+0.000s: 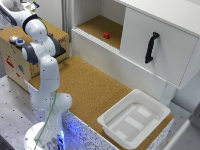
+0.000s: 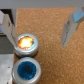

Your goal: Turn on the red led light

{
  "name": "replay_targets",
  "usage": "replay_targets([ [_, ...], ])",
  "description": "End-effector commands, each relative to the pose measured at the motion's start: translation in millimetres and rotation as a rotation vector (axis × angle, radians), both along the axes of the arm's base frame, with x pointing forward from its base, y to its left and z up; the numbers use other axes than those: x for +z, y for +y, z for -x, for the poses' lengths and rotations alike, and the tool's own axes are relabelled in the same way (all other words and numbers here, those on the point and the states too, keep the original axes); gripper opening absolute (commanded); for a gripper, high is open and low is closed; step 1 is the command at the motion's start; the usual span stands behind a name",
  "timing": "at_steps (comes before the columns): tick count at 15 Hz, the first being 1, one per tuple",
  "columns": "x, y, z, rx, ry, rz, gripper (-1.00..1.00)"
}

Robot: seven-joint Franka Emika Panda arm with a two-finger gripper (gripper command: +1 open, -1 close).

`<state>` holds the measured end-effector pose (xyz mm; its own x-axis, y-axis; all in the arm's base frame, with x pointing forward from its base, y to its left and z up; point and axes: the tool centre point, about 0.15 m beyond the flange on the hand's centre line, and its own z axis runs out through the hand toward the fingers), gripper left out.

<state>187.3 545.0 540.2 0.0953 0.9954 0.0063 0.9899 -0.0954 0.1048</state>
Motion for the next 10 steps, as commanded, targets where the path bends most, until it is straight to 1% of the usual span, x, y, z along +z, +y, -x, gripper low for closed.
replay_targets([
  [1,3.2,-25.2,2.2,-0.233,0.008,-0.145,1.00],
  [2,2.0,-28.8,5.8,-0.299,0.000,-0.172,1.00],
  [3,1.2,-29.0,8.9,-0.333,-0.001,-0.169,1.00],
  [4,-0.6,-28.6,12.2,-0.365,0.002,-0.154,1.00],
  [5,-1.3,-28.1,15.1,-0.386,-0.006,-0.147,1.00],
  [6,-2.4,-27.3,18.6,-0.414,-0.008,-0.157,1.00],
  [10,-2.4,-27.3,18.6,-0.414,-0.008,-0.157,1.00],
])
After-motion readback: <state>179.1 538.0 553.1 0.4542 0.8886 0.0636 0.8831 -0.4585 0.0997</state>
